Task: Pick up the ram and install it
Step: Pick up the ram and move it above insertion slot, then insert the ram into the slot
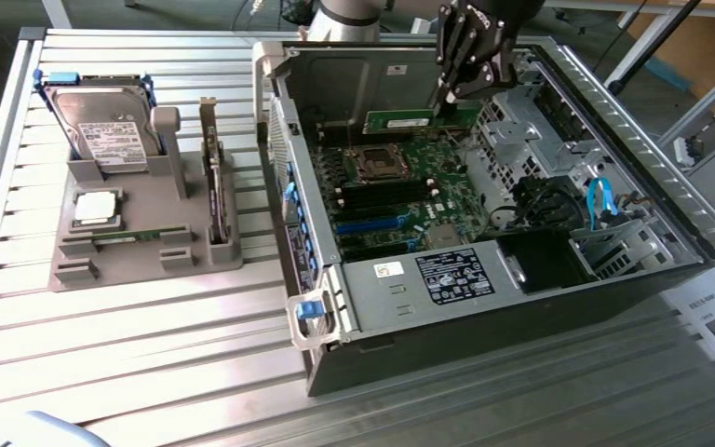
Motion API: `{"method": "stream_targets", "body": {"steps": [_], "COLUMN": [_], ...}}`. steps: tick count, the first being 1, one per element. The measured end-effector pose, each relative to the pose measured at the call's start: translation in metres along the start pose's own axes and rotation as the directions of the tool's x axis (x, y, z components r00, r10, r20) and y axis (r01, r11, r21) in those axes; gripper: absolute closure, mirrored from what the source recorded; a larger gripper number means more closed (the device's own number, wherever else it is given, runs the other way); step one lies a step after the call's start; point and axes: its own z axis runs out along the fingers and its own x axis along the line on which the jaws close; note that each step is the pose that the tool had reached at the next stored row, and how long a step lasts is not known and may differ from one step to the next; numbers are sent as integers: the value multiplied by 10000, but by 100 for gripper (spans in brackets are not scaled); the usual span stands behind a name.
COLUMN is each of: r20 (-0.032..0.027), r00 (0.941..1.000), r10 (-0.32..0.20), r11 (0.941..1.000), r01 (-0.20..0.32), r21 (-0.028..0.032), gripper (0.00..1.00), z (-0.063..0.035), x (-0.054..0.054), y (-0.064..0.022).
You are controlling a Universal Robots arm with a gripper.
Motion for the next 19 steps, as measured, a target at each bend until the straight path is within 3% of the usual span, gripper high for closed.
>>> {"method": "stream_targets", "body": {"steps": [8, 19], "r20": [63, 67], "r00": [10000, 10000], "r10": [-2, -2], "r11": [10000, 10000], "r01": [2, 2], "r21": [-1, -1], "gripper": [88, 88], "z": [70, 76], "x": [0, 0], "y": [-2, -3]}}
